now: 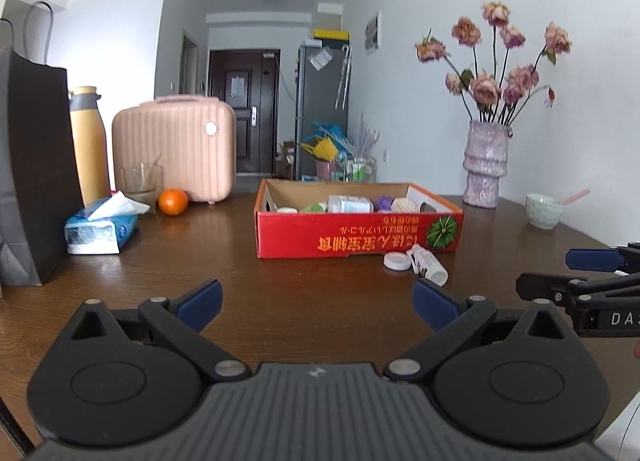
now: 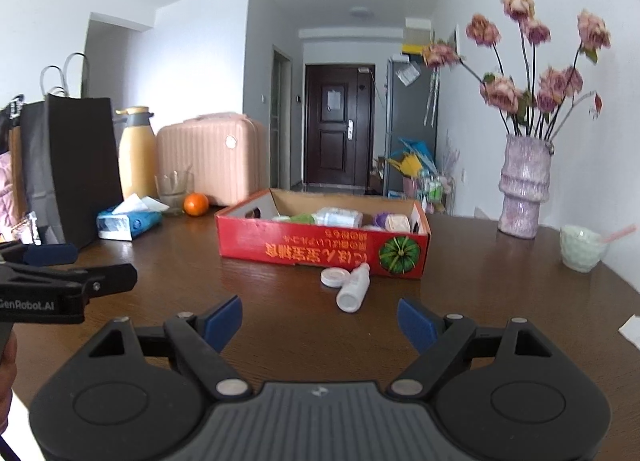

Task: Organize rigid objects
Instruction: 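Withdraw both grippers from the box back toward the table, then grasp the round white cap with the left gripper while the right grasps the white bottle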

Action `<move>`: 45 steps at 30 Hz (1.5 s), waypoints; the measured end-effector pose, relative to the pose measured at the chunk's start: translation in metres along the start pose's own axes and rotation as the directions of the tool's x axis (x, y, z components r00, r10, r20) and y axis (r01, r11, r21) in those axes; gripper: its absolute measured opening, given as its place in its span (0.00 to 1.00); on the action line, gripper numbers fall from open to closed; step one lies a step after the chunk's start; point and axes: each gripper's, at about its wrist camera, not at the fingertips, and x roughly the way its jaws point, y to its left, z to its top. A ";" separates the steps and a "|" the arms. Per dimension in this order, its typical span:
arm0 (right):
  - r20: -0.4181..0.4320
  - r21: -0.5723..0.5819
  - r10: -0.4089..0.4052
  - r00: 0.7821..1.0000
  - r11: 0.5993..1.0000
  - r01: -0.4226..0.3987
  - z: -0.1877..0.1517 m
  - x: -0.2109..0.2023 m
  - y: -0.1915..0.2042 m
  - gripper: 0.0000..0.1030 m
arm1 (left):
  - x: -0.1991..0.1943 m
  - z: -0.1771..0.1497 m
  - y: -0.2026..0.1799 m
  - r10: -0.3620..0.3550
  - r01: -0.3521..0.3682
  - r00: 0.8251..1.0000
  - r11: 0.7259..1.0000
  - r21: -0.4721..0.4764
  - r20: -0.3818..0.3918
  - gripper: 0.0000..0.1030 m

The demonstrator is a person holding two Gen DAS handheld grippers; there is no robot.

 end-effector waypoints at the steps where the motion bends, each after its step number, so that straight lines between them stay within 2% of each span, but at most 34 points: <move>1: -0.015 0.007 0.000 1.000 1.000 0.000 0.001 0.005 -0.002 0.82 | 0.006 0.000 -0.001 -0.005 0.005 1.000 1.000 0.005 -0.015 1.00; 6: -0.101 0.062 0.001 0.995 0.998 0.005 0.004 0.038 -0.016 0.80 | 0.041 0.003 -0.004 -0.040 0.043 0.991 0.999 0.015 -0.131 1.00; 14: -0.178 0.077 -0.009 0.984 0.997 0.023 0.015 0.093 -0.031 0.80 | 0.094 0.012 -0.009 -0.063 0.067 0.973 0.998 0.012 -0.223 1.00; 22: -0.240 0.101 0.008 0.971 0.995 0.017 0.036 0.160 -0.045 0.72 | 0.158 0.032 -0.009 -0.065 0.072 0.952 0.997 0.014 -0.299 1.00; 30: -0.335 0.091 0.007 0.942 0.996 0.025 0.035 0.227 -0.052 0.42 | 0.224 0.038 -0.010 -0.095 0.100 0.917 0.995 -0.006 -0.386 1.00; 34: -0.337 0.091 0.016 0.941 0.996 0.016 0.033 0.238 -0.066 0.28 | 0.250 0.039 -0.022 -0.112 0.131 0.905 0.991 0.019 -0.411 0.99; 35: -0.338 0.093 0.017 0.941 0.996 0.016 0.033 0.239 -0.071 0.28 | 0.256 0.038 -0.026 -0.115 0.139 0.901 0.990 0.027 -0.419 0.98; 37: -0.336 0.110 0.019 0.942 0.994 0.020 0.033 0.238 -0.082 0.27 | 0.268 0.037 -0.037 -0.124 0.154 0.892 0.987 0.035 -0.435 0.86; 38: -0.334 0.122 0.017 0.942 0.992 0.026 0.032 0.237 -0.088 0.27 | 0.272 0.037 -0.042 -0.136 0.169 0.888 0.985 0.037 -0.440 0.84; 41: -0.328 0.144 0.014 0.945 0.989 0.036 0.031 0.235 -0.099 0.26 | 0.282 0.038 -0.062 -0.167 0.214 0.889 0.975 0.065 -0.426 0.81; 43: -0.326 0.136 -0.006 0.945 0.989 0.053 0.031 0.235 -0.103 0.26 | 0.288 0.039 -0.075 -0.168 0.224 0.893 0.970 0.089 -0.418 0.71; 45: -0.325 0.142 -0.014 0.945 0.988 0.064 0.030 0.235 -0.108 0.26 | 0.292 0.038 -0.085 -0.150 0.214 0.901 0.970 0.117 -0.407 0.65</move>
